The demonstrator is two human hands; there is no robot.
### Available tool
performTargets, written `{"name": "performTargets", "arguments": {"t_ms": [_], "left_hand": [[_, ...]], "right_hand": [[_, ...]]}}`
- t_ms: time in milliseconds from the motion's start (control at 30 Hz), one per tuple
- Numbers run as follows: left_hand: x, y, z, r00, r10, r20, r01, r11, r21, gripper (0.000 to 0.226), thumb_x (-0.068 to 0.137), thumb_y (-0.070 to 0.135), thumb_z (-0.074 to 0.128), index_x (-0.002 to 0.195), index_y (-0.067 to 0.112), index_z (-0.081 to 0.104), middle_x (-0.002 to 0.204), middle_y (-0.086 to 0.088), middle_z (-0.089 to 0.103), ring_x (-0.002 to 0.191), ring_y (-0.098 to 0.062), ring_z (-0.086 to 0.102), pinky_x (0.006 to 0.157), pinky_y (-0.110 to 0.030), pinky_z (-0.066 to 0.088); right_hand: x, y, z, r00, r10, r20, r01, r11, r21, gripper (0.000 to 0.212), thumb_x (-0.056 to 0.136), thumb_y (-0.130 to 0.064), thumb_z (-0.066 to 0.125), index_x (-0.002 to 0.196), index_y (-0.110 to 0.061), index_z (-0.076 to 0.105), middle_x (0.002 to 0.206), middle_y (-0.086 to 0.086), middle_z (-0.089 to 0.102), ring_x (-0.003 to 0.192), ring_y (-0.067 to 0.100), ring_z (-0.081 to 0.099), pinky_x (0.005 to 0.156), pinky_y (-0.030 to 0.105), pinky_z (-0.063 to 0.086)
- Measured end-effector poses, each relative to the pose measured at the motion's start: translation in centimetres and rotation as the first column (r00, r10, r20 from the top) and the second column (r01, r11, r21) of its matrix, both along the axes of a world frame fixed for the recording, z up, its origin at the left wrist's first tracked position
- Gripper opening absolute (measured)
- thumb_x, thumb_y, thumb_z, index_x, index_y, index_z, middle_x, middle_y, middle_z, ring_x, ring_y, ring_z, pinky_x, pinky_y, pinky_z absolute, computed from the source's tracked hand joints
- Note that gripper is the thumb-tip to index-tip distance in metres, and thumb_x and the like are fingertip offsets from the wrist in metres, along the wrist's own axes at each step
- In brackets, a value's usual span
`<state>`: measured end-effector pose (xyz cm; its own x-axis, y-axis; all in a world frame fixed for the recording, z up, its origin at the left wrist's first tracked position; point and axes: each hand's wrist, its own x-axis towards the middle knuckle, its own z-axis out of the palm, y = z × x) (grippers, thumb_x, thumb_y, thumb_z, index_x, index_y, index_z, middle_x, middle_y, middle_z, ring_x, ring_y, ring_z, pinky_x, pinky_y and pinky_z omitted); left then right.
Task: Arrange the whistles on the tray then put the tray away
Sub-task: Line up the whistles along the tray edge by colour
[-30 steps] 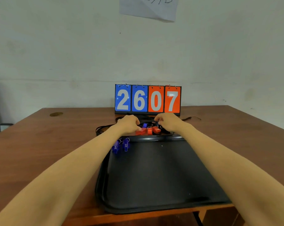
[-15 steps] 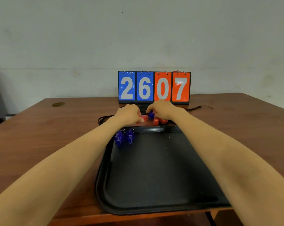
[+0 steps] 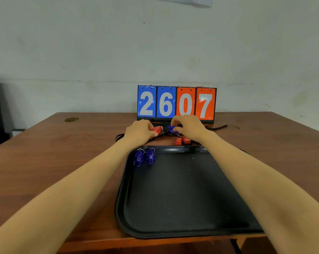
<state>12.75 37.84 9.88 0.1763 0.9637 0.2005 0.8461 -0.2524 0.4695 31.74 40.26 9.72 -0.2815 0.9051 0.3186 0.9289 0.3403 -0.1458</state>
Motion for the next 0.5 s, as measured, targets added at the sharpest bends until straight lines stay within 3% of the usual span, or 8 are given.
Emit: {"name": "performTargets", "arguments": {"t_ms": [100,233,367,500], "left_hand": [[-0.3,-1.0,0.5,0.996,0.012,0.083,-0.012,1.000,0.001,0.031,0.085,0.034,0.064,0.110,0.016,0.060,0.112,-0.004,0.065,0.104,-0.021,0.060,0.096,-0.043,0.047],[-0.8,-3.2,1.6,0.989,0.003,0.150,-0.002,1.000,-0.004,0.035,0.087,0.030,0.062,0.117,0.011,0.058,0.117,-0.007,0.063,0.105,-0.021,0.059,0.095,-0.036,0.048],[-1.5,-5.8,2.0,0.978,0.002,0.210,0.001,1.000,-0.016,0.035,0.088,0.028,0.062,0.117,0.010,0.057,0.118,-0.008,0.063,0.106,-0.020,0.058,0.086,-0.028,0.045],[-1.9,-8.1,2.1,0.970,0.012,0.244,-0.004,1.000,-0.030,0.034,0.088,0.027,0.061,0.117,0.009,0.057,0.117,-0.008,0.062,0.107,-0.020,0.058,0.089,-0.030,0.046]], "right_hand": [[-0.1,-2.2,0.8,0.990,0.049,-0.134,-0.046,0.999,0.026,0.022,0.090,-0.020,0.059,0.112,-0.017,0.059,0.114,0.003,0.066,0.105,0.018,0.061,0.097,0.035,0.049],[-0.2,-6.1,1.8,0.947,0.116,-0.300,-0.113,0.993,0.028,0.032,0.091,-0.019,0.058,0.123,-0.020,0.056,0.118,0.001,0.064,0.111,0.013,0.056,0.100,0.030,0.042],[0.0,-9.7,2.4,0.974,0.227,-0.020,-0.227,0.974,-0.011,0.029,0.091,-0.020,0.058,0.120,-0.021,0.062,0.118,-0.002,0.064,0.107,0.007,0.055,0.095,0.022,0.042],[-0.6,-11.4,2.0,0.873,0.312,0.376,-0.312,0.948,-0.061,0.027,0.091,-0.024,0.055,0.117,-0.024,0.061,0.118,-0.003,0.064,0.112,0.012,0.054,0.106,0.035,0.038]]}}
